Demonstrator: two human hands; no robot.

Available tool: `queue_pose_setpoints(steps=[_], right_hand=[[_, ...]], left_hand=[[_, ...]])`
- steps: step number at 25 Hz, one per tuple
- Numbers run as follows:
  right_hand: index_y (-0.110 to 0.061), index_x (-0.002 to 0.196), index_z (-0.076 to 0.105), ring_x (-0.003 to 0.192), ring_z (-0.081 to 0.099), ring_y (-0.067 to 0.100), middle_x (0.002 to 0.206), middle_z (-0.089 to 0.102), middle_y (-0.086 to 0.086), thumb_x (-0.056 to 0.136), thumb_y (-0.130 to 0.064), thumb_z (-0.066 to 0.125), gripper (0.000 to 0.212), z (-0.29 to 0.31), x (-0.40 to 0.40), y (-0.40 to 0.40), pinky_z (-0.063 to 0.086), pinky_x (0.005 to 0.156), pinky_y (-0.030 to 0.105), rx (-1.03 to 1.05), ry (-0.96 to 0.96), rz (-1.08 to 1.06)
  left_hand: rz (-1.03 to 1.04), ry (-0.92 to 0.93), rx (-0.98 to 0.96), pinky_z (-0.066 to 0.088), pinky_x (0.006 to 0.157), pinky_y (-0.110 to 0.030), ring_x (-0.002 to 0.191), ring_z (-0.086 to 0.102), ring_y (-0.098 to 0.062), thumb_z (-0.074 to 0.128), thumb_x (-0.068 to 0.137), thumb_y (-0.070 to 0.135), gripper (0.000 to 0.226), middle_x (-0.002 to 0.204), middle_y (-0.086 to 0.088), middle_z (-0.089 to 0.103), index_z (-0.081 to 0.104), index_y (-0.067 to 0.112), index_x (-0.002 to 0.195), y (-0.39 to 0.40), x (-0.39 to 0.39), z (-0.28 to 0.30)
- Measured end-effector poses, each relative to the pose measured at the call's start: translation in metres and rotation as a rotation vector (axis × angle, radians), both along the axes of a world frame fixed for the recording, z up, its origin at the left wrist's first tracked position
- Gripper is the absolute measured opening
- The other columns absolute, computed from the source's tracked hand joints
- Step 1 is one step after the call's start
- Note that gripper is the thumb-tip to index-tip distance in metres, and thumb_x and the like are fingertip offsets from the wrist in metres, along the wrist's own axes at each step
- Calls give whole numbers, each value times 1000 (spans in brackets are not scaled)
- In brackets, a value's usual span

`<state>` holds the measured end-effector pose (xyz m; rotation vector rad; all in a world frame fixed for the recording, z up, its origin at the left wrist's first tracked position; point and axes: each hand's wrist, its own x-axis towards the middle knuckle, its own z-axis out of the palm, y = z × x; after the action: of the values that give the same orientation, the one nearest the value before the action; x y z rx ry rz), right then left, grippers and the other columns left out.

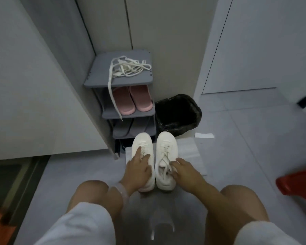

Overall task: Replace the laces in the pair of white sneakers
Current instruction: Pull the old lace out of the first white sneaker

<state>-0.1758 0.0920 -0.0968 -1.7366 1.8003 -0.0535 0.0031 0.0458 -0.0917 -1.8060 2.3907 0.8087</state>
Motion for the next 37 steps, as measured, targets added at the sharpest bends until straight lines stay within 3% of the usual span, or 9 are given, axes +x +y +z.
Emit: queue_pose_setpoints(steps=[6, 10, 15, 20, 24, 27, 31, 35, 37], right_hand=[[-17, 128, 54, 114, 54, 22, 129, 57, 6, 95, -15, 40, 36, 57, -11, 35, 42, 92, 28, -36, 69, -13], [-15, 120, 60, 108, 57, 22, 120, 62, 6, 91, -13, 45, 32, 56, 2, 26, 44, 86, 28, -98, 32, -99], [-7, 107, 67, 97, 62, 23, 106, 67, 8, 90, -11, 51, 24, 18, -5, -10, 50, 90, 35, -79, -193, -355], [-10, 92, 66, 81, 54, 15, 85, 60, 0, 90, -26, 55, 20, -26, -5, -52, 39, 70, 24, -67, -82, -335], [-12, 68, 47, 66, 47, 15, 68, 49, -1, 89, -25, 55, 26, -38, 1, -69, 32, 53, 25, -94, 34, -324], [-13, 74, 43, 70, 44, 13, 76, 46, -1, 92, -22, 50, 22, -43, 2, -68, 28, 52, 22, -152, 73, -245], [-13, 81, 39, 72, 43, 14, 81, 44, 1, 95, -12, 41, 14, -46, 5, -62, 22, 47, 19, -245, 13, -232], [-11, 88, 40, 69, 54, 25, 76, 54, 7, 96, -14, 40, 9, -43, -3, -66, 43, 60, 36, -325, -182, -418], [-10, 93, 47, 76, 59, 25, 81, 59, 7, 95, -17, 46, 8, -42, -9, -67, 49, 67, 35, -257, -297, -469]], left_hand=[[-180, 125, 40, 21, 115, -34, 144, 14, -26, 43, 96, 24, 39, 157, -9, 6, 44, 22, 135, 37, 7, 40], [-38, 333, -12, 27, 101, -19, 130, 40, -22, 48, 93, 14, 31, 136, -10, 45, 56, 10, 123, 41, 21, 36], [-75, 349, -13, 31, 85, -14, 114, 51, -18, 49, 92, 16, 29, 124, -6, 56, 60, 11, 119, 23, 4, 11], [38, 305, 16, 38, 82, -23, 101, 58, -26, 50, 92, 12, 28, 113, -17, 63, 61, -2, 113, -37, -26, -17], [65, 261, -3, 42, 79, -31, 91, 58, -26, 53, 90, 16, 23, 98, -17, 64, 62, -4, 99, -56, -45, -39], [124, 286, -14, 40, 73, -28, 83, 55, -19, 55, 90, 16, 17, 93, -12, 65, 62, 1, 92, -58, -52, -46], [140, 331, -65, 44, 77, -32, 89, 58, -23, 53, 90, 16, 15, 94, -10, 63, 59, 4, 97, -53, -57, -46], [48, 231, -30, 38, 72, -30, 90, 56, -25, 55, 89, 20, 22, 96, -13, 59, 51, 2, 103, -42, -51, -51], [75, 234, 8, 44, 75, -32, 89, 58, -26, 59, 88, 20, 23, 95, -14, 61, 52, 2, 101, -42, -46, -53]])
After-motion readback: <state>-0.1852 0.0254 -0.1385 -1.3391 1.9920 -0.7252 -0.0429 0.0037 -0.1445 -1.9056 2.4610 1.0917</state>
